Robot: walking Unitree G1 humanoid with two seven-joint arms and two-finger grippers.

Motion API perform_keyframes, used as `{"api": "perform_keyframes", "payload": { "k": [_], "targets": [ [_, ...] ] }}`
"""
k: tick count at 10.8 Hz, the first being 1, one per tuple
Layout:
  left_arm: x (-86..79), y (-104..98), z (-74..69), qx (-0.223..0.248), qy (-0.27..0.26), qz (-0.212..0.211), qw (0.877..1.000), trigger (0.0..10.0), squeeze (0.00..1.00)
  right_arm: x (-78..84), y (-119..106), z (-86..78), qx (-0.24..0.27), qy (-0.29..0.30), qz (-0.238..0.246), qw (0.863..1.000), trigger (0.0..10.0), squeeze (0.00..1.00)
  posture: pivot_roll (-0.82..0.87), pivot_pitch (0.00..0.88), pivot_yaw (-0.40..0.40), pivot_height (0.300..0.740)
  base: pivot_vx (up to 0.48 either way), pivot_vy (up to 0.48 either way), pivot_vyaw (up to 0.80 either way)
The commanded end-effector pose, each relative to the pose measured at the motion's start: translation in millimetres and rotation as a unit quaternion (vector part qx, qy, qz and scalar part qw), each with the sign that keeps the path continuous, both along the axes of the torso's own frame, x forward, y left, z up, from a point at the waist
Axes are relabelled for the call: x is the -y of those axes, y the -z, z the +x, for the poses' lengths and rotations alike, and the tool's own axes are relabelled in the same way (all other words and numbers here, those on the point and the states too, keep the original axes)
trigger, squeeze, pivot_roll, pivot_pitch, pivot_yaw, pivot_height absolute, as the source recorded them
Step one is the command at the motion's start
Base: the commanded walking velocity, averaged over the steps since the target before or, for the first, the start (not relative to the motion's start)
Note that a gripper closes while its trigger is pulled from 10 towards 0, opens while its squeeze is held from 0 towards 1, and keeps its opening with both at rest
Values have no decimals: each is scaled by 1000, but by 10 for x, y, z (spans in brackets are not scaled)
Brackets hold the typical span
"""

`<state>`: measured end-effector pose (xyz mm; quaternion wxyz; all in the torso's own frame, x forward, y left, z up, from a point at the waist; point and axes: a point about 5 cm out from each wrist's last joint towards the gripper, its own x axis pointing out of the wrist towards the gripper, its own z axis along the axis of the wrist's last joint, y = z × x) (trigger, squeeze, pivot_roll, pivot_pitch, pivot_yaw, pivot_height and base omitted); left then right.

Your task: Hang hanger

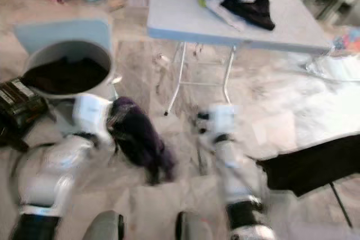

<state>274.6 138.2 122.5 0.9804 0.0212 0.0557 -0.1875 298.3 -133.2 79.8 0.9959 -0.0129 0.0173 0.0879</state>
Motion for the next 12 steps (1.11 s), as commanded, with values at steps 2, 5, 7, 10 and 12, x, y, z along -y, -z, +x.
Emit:
{"api": "perform_keyframes", "payload": {
  "k": [2, 5, 7, 10, 12],
  "targets": [
    [80, -51, 7, 10, 14, -8, 1000, 10000, 0, 138, 9, 2, -3, 20, -6, 1000, 10000, 0, 21, 144, -85, 740, 0, 480, 0],
    [80, -67, 5, 23, 12, -8, 1000, 10000, 0, 133, 12, 2, -3, 21, -5, 1000, 10000, 0, 20, 144, -84, 740, 0, 480, 0],
    [81, -105, 0, 38, 20, -7, 999, 10000, 0, 134, 8, 4, 0, 19, -5, 1000, 10000, 0, 21, 139, -84, 740, 0, 0, 0],
    [101, -104, -14, 39, 32, -16, 999, 10000, 0, 134, 11, 7, 0, 18, -6, 1000, 10000, 0, 22, 130, -88, 740, 0, 0, 0],
    [89, -115, -6, 43, 29, -19, 998, 10000, 0, 137, 13, 9, 0, 17, -7, 1000, 10000, 0, 23, 128, -89, 740, 0, 0, 0]
  ]
}}
